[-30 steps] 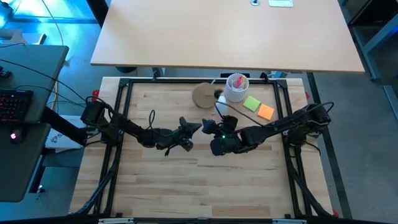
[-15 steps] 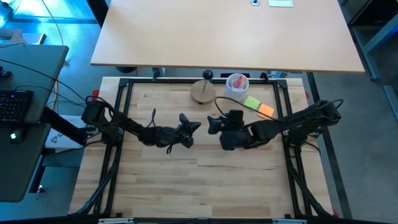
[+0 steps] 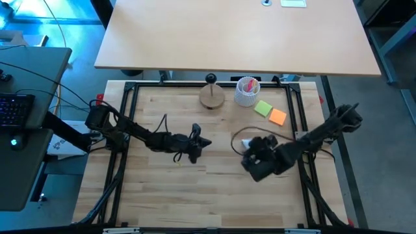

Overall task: Screw lightbulb
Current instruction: Insert the light bulb into the lamp

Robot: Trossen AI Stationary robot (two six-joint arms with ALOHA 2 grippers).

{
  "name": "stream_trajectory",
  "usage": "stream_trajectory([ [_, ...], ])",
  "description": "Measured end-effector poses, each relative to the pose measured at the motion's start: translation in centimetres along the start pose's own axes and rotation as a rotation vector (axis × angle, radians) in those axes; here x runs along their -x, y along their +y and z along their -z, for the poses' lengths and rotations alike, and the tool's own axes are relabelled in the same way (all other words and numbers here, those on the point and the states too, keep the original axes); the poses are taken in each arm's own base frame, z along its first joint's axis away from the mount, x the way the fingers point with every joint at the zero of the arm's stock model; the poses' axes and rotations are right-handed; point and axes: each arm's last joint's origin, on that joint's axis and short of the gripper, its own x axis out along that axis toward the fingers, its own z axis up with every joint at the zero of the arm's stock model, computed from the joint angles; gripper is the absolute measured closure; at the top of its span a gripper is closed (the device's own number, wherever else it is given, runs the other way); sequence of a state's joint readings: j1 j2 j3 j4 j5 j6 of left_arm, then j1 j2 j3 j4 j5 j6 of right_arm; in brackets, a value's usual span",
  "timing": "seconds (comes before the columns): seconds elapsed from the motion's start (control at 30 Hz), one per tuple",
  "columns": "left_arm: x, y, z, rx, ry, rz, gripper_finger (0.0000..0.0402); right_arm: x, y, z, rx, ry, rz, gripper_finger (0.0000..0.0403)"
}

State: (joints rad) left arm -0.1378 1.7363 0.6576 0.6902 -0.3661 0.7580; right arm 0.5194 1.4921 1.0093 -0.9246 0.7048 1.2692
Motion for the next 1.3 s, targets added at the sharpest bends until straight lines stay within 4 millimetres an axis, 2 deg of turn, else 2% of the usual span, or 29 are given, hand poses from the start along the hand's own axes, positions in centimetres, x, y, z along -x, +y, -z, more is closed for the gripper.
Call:
stream_trajectory([
  [0.13, -0.4, 0.3, -0.4, 0.061, -0.012, 0.040, 0.0388, -1.6, -1.3, 2.9, 0.056, 0.049, 0.021, 0.0077],
  [0.27, -0.5, 0.3, -0.5, 0.109, -0.003, 0.068, 0.0388, -2.0, -2.0, 5.0, 0.098, 0.079, 0.016, 0.0077],
  [0.47, -0.7, 0.6, -0.9, 0.137, -0.011, 0.063, 0.0388, -1.5, -2.7, 7.3, 0.114, -0.024, 0.009, 0.0077],
  [0.67, -0.7, 0.8, -1.0, 0.152, -0.015, 0.056, 0.0388, -2.4, -4.3, 9.3, 0.054, -0.148, 0.018, 0.0077],
  [0.8, -0.8, 1.0, -0.8, 0.216, -0.006, 0.051, 0.0388, -3.5, -5.0, 10.1, 0.022, -0.144, 0.002, 0.0077],
  [1.03, -1.0, 1.3, -0.5, 0.311, 0.007, 0.043, 0.0388, -4.4, -4.1, 10.6, -0.001, -0.242, -0.142, 0.0077],
  [1.3, -1.0, 1.3, -0.5, 0.342, 0.010, 0.041, 0.0388, -6.3, -3.5, 10.6, 0.018, -0.343, -0.178, 0.0077],
])
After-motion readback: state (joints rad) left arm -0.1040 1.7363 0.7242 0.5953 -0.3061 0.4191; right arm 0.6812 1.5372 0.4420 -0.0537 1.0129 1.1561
